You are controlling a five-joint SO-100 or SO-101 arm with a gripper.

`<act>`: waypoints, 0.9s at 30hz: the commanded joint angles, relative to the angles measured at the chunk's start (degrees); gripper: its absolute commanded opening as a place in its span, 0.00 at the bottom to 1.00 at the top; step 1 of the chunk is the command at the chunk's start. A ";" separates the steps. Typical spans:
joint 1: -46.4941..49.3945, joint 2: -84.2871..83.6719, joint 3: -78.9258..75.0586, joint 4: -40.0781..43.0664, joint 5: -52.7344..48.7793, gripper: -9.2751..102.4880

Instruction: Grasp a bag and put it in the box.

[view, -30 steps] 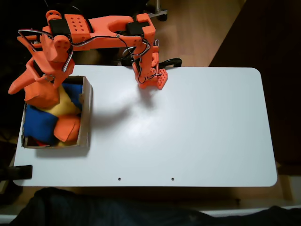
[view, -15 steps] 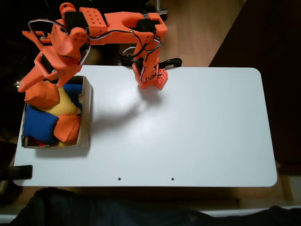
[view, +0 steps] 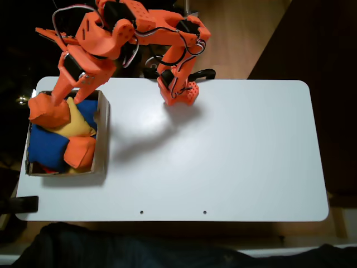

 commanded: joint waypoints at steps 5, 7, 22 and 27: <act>-4.83 7.38 1.67 -0.35 1.14 0.21; -6.59 9.23 2.29 -0.35 1.32 0.15; -19.86 24.17 9.84 -1.23 3.16 0.08; -25.40 29.88 13.01 -2.37 4.22 0.08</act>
